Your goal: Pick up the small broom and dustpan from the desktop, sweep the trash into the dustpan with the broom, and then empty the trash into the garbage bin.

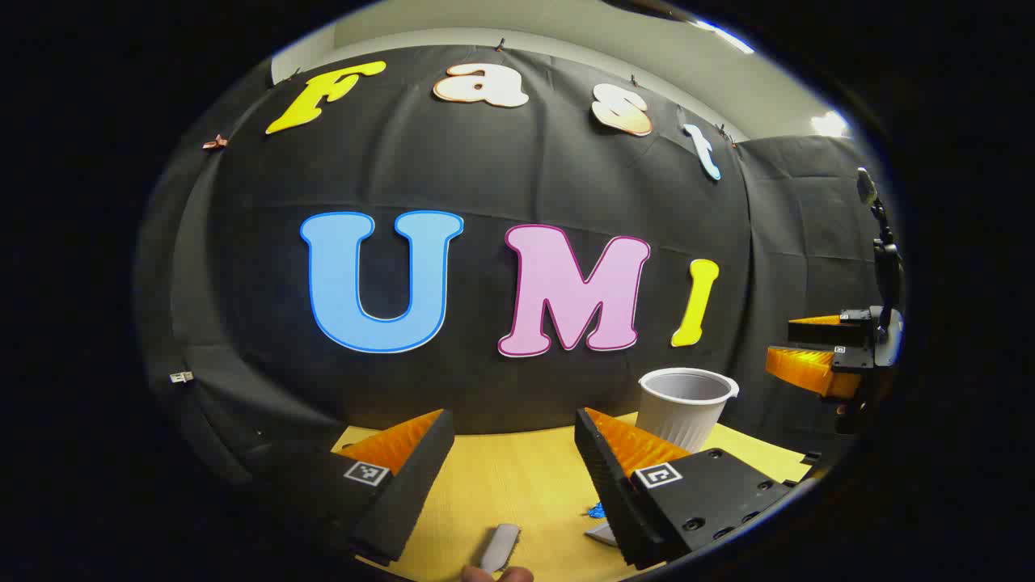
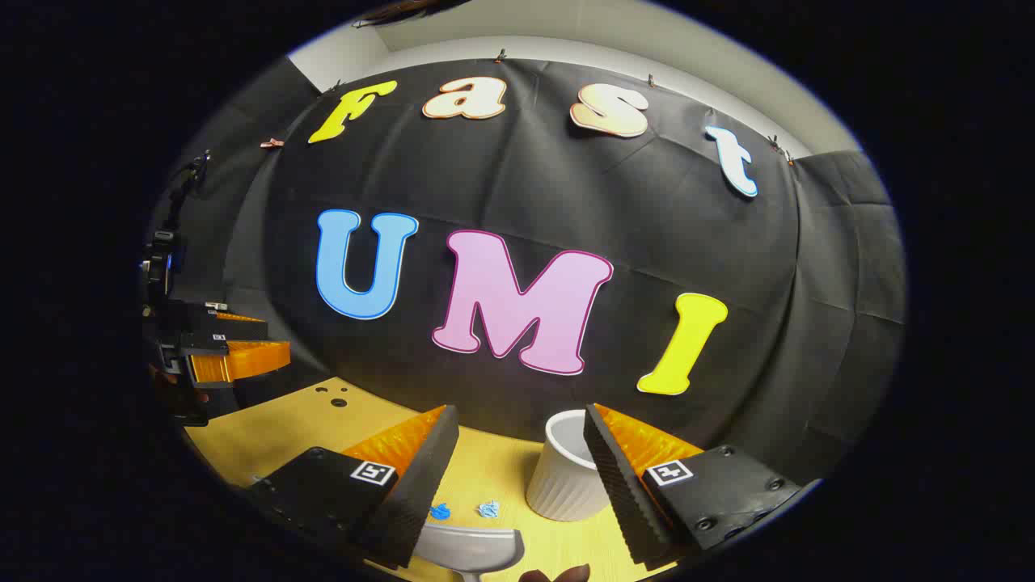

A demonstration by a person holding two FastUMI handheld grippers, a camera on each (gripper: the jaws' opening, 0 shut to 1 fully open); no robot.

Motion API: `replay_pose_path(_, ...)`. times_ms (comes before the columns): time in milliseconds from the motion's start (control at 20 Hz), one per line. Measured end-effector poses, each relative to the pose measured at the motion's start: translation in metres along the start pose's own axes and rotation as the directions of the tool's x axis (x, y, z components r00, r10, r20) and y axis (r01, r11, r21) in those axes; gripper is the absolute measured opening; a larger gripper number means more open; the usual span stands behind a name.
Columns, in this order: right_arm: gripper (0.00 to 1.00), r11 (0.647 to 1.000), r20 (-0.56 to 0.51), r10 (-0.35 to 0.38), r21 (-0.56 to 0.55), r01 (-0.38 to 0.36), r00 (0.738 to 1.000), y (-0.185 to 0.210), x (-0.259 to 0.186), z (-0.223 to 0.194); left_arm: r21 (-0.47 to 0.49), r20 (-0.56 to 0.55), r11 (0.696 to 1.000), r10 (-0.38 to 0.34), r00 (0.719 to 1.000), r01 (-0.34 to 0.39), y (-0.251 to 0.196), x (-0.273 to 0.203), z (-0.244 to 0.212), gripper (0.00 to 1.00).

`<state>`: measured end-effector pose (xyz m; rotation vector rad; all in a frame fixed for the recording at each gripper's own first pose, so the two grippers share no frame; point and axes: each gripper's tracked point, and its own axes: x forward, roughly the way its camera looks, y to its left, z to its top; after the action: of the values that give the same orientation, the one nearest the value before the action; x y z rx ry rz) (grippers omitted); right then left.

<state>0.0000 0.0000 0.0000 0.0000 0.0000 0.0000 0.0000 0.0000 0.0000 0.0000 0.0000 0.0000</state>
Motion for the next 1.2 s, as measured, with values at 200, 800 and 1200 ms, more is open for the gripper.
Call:
replay_pose_path(200, 0.96, 1.0, 0.008, -0.003, -0.01, 0.003, 1.0, 0.0, 0.001, 0.002, 0.007, 0.005, 1.0, 0.004, 1.0, -0.004, 0.003, 0.0, 0.002, 0.94)
replay_pose_path(800, 0.97, 1.0, -0.072, 0.012, -0.01, -0.013, 0.997, 0.006, 0.004, -0.031, 0.034, -0.043, 0.999, -0.002, 0.999, 0.003, 0.006, -0.002, -0.015, 0.94)
replay_pose_path(1200, 0.97, 0.989, -0.533, 0.134, 0.024, -0.144, 0.835, 0.03, -0.022, -0.174, -0.05, -0.378, 0.996, -0.088, 0.921, 0.075, 0.003, -0.002, -0.127, 0.95)
